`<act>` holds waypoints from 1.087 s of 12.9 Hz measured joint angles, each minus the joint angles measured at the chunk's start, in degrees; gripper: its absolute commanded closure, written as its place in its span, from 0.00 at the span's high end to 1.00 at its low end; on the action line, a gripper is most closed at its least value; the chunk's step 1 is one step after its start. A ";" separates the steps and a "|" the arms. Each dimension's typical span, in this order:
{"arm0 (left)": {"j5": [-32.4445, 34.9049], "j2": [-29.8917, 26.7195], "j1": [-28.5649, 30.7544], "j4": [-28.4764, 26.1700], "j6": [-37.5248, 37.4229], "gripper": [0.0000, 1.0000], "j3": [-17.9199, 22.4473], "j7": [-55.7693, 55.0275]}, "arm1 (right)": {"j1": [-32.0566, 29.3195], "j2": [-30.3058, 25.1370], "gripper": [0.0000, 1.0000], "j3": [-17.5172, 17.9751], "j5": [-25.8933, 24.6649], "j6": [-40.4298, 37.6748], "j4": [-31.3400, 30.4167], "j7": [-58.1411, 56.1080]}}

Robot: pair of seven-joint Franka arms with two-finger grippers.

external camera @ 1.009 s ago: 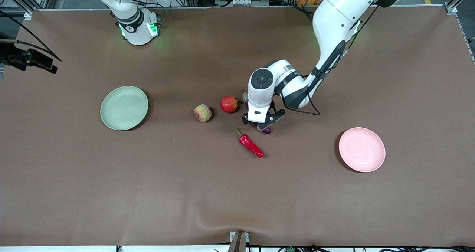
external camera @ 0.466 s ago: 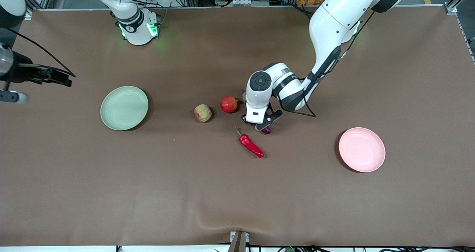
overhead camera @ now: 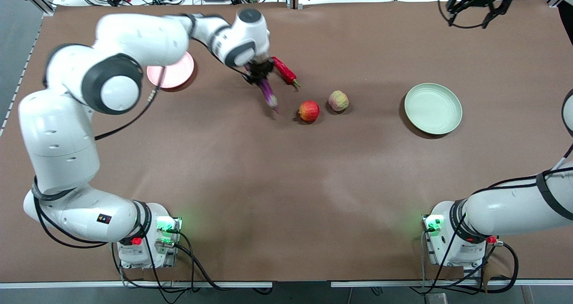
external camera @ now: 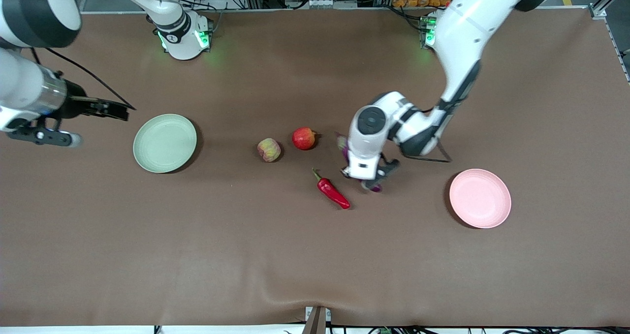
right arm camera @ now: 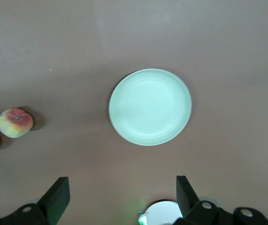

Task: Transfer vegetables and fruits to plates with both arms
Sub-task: 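Carry the eggplant to the pink plate while the right gripper reaches the peach, then lower the eggplant onto the pink plate while the right gripper grasps the peach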

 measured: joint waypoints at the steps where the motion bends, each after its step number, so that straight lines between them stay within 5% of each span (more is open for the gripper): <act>1: 0.00 -1.74 2.50 -0.04 -1.98 0.00 -0.05 3.43 | 0.50 1.05 1.00 0.01 2.05 0.04 -0.01 2.16; 5: 0.01 -4.20 12.90 -0.64 -6.87 0.00 0.02 22.19 | 4.22 7.10 1.00 0.08 9.18 3.69 -0.04 11.64; 14: 0.01 -3.29 33.35 -3.65 -8.01 0.00 0.14 60.09 | 22.77 23.39 1.00 0.44 11.87 25.05 -0.27 35.98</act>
